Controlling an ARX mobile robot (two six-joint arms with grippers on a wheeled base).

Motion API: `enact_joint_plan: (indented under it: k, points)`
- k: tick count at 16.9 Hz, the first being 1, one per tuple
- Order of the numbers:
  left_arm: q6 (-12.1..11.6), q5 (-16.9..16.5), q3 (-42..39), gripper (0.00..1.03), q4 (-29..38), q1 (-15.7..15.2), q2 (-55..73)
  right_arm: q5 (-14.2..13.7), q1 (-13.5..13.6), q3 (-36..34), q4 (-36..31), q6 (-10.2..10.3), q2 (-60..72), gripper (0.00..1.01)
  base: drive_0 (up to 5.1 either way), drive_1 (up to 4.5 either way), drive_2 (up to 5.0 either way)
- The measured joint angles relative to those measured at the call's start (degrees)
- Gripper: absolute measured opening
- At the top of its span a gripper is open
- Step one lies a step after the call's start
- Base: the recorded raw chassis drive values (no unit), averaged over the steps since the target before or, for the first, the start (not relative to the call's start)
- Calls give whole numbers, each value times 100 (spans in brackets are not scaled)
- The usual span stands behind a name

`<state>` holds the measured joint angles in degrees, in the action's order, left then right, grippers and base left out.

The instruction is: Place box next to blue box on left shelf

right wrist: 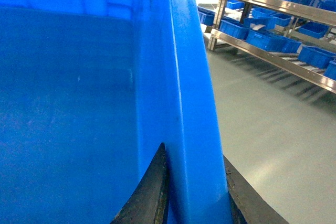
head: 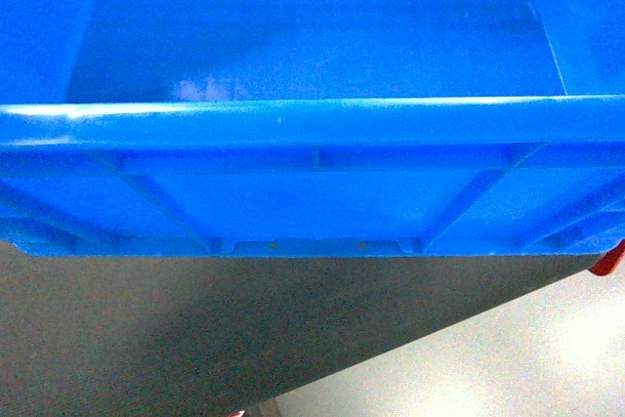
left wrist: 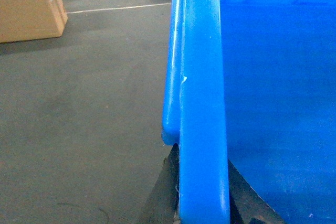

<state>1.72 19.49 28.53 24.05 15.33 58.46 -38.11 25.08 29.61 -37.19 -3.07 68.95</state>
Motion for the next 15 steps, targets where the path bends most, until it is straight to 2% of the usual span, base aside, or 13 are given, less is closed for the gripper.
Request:
enact_joint_plan:
  k: [15]
  points:
    - [2, 0, 0, 8, -2, 0, 0, -9, 0, 0, 2, -20, 2, 15, -141, -141, -141]
